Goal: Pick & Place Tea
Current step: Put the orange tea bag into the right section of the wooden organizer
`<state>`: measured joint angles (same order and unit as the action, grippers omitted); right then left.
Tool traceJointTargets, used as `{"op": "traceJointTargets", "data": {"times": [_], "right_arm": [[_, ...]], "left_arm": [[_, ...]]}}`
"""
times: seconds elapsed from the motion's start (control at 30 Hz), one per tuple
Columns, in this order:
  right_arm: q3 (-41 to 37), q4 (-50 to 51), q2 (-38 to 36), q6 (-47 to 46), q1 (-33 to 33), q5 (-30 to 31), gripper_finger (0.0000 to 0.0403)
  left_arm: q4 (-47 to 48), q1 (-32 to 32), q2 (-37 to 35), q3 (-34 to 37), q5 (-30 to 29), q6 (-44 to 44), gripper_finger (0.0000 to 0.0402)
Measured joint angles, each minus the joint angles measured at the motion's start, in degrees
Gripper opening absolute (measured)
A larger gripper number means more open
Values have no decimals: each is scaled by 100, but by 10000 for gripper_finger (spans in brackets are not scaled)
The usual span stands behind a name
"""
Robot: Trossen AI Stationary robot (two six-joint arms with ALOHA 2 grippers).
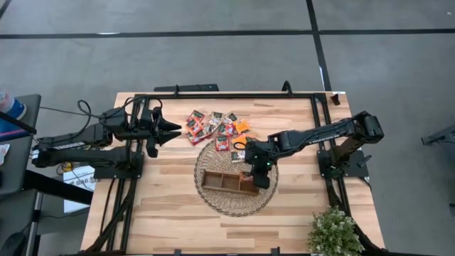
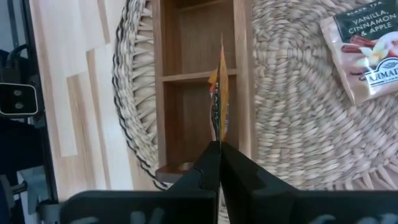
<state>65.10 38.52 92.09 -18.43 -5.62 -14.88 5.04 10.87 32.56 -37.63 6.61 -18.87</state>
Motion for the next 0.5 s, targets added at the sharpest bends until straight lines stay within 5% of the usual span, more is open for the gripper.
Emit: {"op": "traceJointTargets", "data": {"times": [0.5], "right_arm": [[0, 175, 4, 42, 38, -25, 0]], "left_arm": [[0, -1, 0, 0, 1, 21, 121]]}}
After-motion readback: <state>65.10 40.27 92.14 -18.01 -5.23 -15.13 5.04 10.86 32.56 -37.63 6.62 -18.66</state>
